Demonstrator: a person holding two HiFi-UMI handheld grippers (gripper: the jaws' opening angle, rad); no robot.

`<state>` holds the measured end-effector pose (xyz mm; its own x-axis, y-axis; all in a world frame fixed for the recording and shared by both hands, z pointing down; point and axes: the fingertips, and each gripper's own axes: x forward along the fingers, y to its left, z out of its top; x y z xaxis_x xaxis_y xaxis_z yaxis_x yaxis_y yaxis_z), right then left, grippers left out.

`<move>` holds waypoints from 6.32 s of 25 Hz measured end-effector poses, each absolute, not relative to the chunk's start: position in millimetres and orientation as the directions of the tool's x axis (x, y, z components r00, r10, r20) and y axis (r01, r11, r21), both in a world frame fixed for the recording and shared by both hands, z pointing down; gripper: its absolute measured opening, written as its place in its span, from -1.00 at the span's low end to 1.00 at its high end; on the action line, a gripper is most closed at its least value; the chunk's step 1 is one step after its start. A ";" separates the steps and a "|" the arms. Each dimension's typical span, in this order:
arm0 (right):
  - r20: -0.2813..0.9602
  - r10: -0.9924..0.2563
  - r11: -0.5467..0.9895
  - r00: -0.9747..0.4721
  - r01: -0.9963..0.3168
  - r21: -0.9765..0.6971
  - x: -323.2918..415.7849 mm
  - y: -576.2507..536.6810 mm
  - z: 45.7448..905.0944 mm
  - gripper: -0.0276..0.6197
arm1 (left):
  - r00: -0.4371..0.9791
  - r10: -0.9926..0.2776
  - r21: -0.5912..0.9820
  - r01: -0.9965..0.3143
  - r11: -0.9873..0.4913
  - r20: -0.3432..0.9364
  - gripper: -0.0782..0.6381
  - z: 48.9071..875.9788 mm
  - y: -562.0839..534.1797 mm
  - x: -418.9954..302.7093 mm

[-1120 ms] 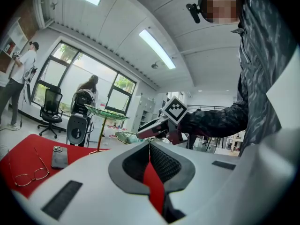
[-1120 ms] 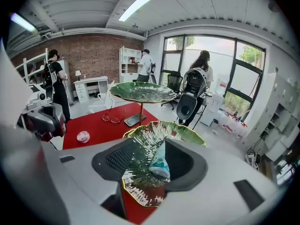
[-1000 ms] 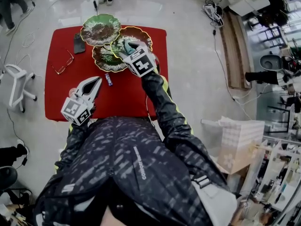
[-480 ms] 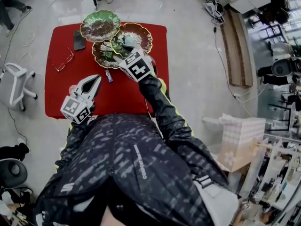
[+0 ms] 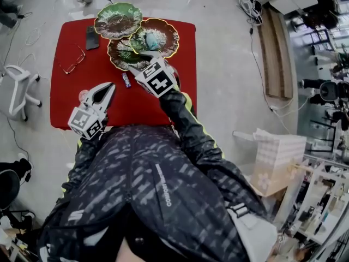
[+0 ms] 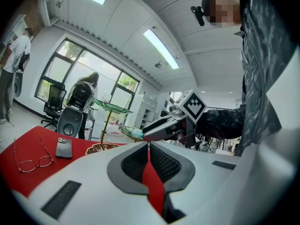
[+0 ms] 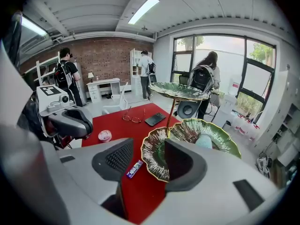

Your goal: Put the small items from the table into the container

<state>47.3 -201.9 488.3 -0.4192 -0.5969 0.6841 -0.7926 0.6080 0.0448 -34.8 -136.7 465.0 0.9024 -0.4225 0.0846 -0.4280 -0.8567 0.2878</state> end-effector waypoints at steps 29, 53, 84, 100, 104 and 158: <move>0.805 -0.349 0.677 -0.480 -0.723 -0.138 -2.6 -153.8 591.1 -0.26 | 0.854 -0.505 0.348 -0.514 -0.784 0.126 -0.75 500.5 -125.2 -75.6; 0.914 -0.215 0.564 -0.345 -0.808 -0.172 13.1 -157.1 688.0 -0.26 | 0.819 -0.541 0.394 -0.569 -0.722 0.192 -0.74 532.9 -118.9 -101.6; 0.939 -0.209 0.623 -0.274 -0.777 -0.088 17.4 -154.6 707.0 -0.60 | 0.800 -0.567 0.404 -0.593 -0.696 0.197 -0.75 540.4 -113.1 -108.7; 0.891 -0.258 0.598 -0.372 -0.786 -0.156 14.2 -141.5 664.4 -0.60 | 0.826 -0.544 0.389 -0.554 -0.736 0.148 -0.75 527.1 -112.2 -93.3; 0.861 -0.294 0.579 -0.415 -0.794 -0.185 12.3 -142.0 642.7 -0.60 | 0.837 -0.531 0.383 -0.536 -0.752 0.130 -0.74 520.4 -113.9 -85.9; 0.638 -0.714 0.349 -0.288 -0.937 -0.033 151.6 -216.3 457.3 -0.60 | 0.937 -0.341 0.265 -0.350 -0.898 0.081 -0.75 463.5 -145.3 -9.7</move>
<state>151.6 -216.3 457.3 -0.2882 -0.7145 0.6376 -0.9367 0.3487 -0.0327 -9.7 -145.3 463.5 0.9365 -0.3413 0.0807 -0.3502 -0.8984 0.2650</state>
